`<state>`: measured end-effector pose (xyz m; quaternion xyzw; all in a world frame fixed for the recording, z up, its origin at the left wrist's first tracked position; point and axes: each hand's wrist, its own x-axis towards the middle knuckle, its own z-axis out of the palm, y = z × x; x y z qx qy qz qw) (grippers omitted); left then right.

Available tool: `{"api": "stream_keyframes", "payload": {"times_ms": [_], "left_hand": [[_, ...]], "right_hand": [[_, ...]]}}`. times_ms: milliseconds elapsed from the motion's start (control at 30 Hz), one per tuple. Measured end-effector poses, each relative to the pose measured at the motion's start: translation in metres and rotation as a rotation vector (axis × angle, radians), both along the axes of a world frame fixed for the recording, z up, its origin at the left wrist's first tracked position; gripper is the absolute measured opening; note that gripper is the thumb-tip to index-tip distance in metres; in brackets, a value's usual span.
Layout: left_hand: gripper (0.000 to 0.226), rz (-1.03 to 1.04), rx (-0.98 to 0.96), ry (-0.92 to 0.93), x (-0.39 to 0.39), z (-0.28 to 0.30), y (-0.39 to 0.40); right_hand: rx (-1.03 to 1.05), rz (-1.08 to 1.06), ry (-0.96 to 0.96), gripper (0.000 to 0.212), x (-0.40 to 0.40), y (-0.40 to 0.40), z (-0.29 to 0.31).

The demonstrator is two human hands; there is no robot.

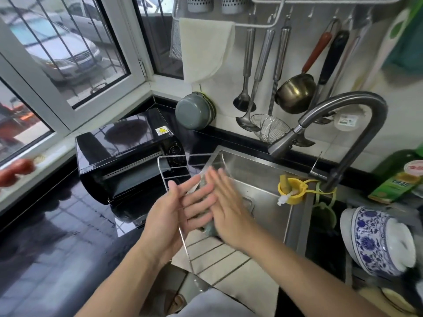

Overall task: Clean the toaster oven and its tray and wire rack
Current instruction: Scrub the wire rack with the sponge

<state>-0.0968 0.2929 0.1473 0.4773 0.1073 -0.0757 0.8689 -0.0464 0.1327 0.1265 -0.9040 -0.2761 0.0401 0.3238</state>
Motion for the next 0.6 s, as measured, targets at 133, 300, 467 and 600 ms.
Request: {"api": "stream_keyframes", "payload": {"times_ms": [133,300,467,600], "left_hand": [[0.064,-0.067,0.081,-0.039,0.008,-0.011,0.006],[0.064,0.042,0.086,0.172,0.053,-0.034,-0.007],[0.056,-0.077,-0.151,0.180,0.073,-0.045,-0.008],[0.055,-0.120,-0.330,0.172,0.067,-0.040,0.022]], "right_hand": [[0.725,0.079,0.738,0.050,-0.007,0.004,-0.014],[1.036,-0.373,1.213,0.051,0.019,0.030,-0.063],[0.509,-0.444,0.750,0.035,0.034,0.027,-0.091],[0.657,-0.848,0.514,0.028,0.050,-0.024,-0.084]]}}
